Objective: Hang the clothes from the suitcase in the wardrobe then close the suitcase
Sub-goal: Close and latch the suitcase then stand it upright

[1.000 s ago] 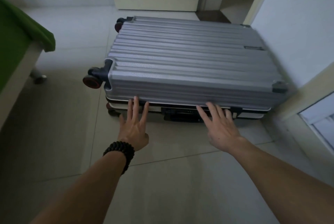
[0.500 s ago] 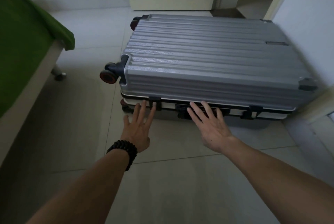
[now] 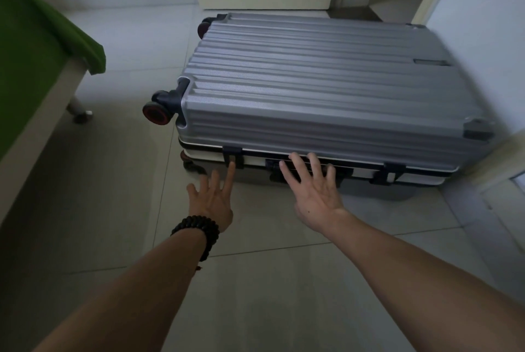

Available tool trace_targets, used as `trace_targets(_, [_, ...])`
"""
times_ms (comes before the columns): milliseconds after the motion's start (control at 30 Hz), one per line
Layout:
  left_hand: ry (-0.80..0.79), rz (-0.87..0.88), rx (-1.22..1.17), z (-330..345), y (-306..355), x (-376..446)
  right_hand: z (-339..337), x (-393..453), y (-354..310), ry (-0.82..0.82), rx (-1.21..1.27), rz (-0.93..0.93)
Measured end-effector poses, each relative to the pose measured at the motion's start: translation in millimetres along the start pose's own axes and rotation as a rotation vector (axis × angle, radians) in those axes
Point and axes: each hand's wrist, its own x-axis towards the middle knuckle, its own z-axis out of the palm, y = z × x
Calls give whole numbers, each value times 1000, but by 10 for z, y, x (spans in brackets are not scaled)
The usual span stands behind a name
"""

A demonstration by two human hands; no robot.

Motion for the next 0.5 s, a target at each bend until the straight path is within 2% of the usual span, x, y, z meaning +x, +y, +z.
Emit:
trace_targets(133, [-20, -49, -98, -64, 48, 103, -2, 90, -19, 2, -11, 25])
trace_targets(300, [49, -33, -167, -66, 46, 82, 8, 133, -15, 4, 14, 39])
trace_targets(500, [285, 25, -256, -265, -162, 197, 7, 163, -39, -8, 0, 29])
